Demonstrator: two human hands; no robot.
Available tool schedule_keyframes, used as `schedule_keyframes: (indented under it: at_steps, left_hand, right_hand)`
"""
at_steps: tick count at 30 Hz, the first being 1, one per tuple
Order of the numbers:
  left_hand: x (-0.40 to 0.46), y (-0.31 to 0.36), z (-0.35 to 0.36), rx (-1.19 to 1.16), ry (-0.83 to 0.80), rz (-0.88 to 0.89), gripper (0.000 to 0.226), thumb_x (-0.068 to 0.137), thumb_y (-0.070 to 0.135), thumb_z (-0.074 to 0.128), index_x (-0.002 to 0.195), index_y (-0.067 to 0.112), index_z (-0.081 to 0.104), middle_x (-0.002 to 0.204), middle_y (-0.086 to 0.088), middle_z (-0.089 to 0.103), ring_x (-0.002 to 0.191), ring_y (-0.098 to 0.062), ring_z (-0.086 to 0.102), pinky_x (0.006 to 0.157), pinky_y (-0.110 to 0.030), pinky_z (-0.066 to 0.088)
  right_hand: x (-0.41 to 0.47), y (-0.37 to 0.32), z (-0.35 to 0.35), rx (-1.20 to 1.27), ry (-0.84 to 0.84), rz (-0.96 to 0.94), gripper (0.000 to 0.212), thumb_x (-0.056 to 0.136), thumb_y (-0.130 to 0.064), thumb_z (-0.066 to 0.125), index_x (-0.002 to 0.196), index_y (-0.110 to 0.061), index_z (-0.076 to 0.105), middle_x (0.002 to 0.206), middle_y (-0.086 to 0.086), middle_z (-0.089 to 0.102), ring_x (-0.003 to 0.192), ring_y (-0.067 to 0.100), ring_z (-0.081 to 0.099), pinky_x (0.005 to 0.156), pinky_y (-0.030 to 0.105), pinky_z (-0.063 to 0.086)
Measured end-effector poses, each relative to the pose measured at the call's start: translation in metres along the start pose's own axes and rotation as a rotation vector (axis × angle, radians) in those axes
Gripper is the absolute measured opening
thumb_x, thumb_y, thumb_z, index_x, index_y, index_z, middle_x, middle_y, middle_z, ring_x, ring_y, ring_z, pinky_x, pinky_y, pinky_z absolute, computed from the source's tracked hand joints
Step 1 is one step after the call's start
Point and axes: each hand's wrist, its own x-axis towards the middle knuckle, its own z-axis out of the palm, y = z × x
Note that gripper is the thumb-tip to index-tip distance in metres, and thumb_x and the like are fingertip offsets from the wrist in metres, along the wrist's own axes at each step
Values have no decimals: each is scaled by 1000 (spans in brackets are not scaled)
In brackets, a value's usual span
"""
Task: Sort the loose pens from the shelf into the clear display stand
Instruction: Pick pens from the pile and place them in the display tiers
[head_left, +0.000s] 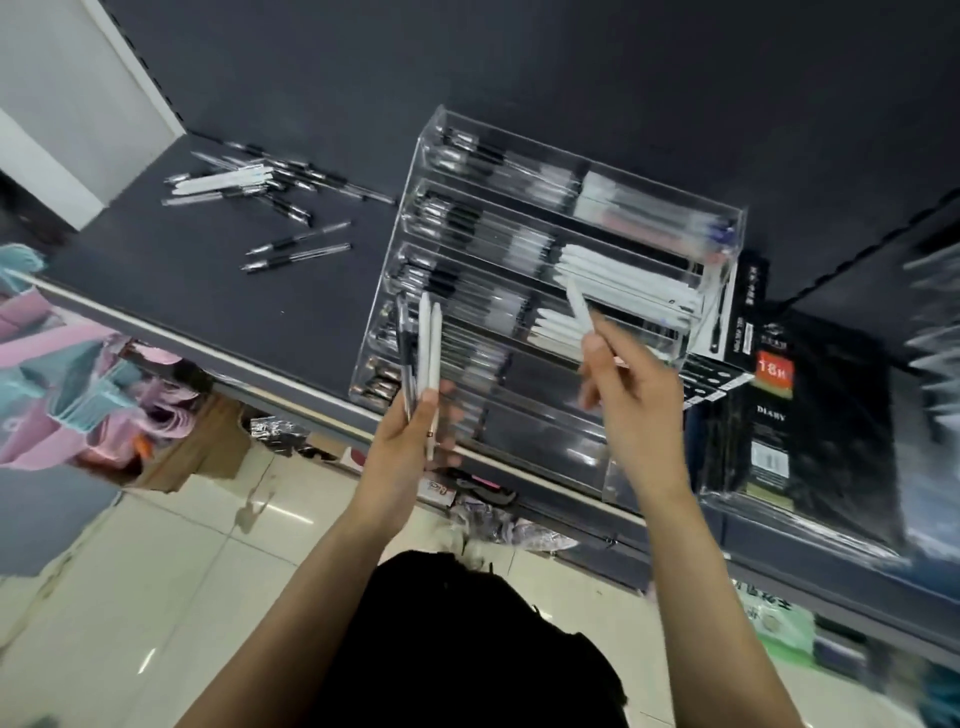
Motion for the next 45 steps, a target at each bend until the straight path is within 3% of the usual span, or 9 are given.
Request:
schedule_keyframes:
  at_steps: [5, 11, 16, 29, 34, 38, 40, 43, 45]
  left_hand:
    - [7, 0, -6, -26, -7, -40, 25, 101, 24, 38, 115, 13, 57, 61, 10, 37, 47, -3, 24, 42, -16, 18]
    - [0, -5, -2, -59, -24, -14, 28, 102, 25, 39, 121, 15, 56, 64, 9, 39, 51, -5, 25, 42, -14, 22]
    - [-2, -5, -5, -95, -21, -31, 28, 102, 25, 38, 123, 15, 55, 64, 9, 41, 51, -5, 26, 42, -13, 24]
    - [-5, -1, 4, -166, -55, -48, 25, 101, 21, 42, 111, 16, 64, 88, 6, 68, 74, -5, 62, 65, -19, 54]
    - [-6, -4, 8, -167, -141, -57, 26, 101, 20, 40, 112, 13, 62, 88, 4, 68, 78, -8, 63, 72, -23, 55]
    - [-6, -10, 15, -115, -140, -60, 23, 99, 20, 45, 110, 13, 64, 85, 0, 70, 77, -9, 67, 71, -25, 57]
    - [-6, -11, 19, -90, -159, -58, 23, 99, 20, 45, 111, 14, 63, 87, -2, 72, 82, -12, 69, 75, -28, 58]
    - [-4, -10, 19, -87, -164, -30, 26, 99, 20, 43, 115, 13, 62, 104, -5, 72, 94, -21, 70, 80, -32, 58]
    - [-1, -9, 16, -72, -138, -5, 28, 100, 22, 40, 118, 14, 61, 110, -4, 71, 96, -21, 69, 79, -31, 57]
  right_hand:
    - [20, 38, -26, -755, -341, -208, 37, 97, -15, 44, 130, -29, 55, 98, -6, 52, 61, -3, 44, 61, 28, 42]
    - [16, 71, -16, -802, -401, -180, 25, 94, -10, 50, 113, -19, 64, 108, -2, 62, 87, 14, 60, 76, 33, 52]
    - [10, 80, -12, -752, -458, -25, 31, 97, -12, 43, 115, -21, 66, 109, -3, 59, 104, 14, 51, 84, 25, 42]
    - [-10, 76, -2, -941, -280, -97, 30, 97, -26, 43, 119, -20, 63, 110, 0, 67, 106, 22, 53, 96, 35, 37]
    - [-16, 41, 15, -555, -114, -143, 20, 94, -23, 54, 107, -19, 69, 99, -5, 68, 91, 13, 58, 81, 29, 47]
    - [-11, 15, 47, -261, -274, 88, 22, 91, -31, 59, 106, -18, 67, 103, -4, 63, 83, 1, 58, 71, 10, 44]
    - [-9, 10, 55, -98, -286, 222, 19, 90, -29, 61, 99, -14, 66, 97, 2, 64, 74, 4, 61, 66, 16, 50]
    - [-4, 6, 48, 125, -140, 326, 16, 91, -27, 58, 99, -16, 67, 93, 1, 68, 86, 15, 66, 81, 33, 56]
    - [5, 3, 30, 248, -12, 259, 15, 94, -22, 54, 104, -22, 65, 94, -4, 68, 91, 13, 65, 83, 29, 55]
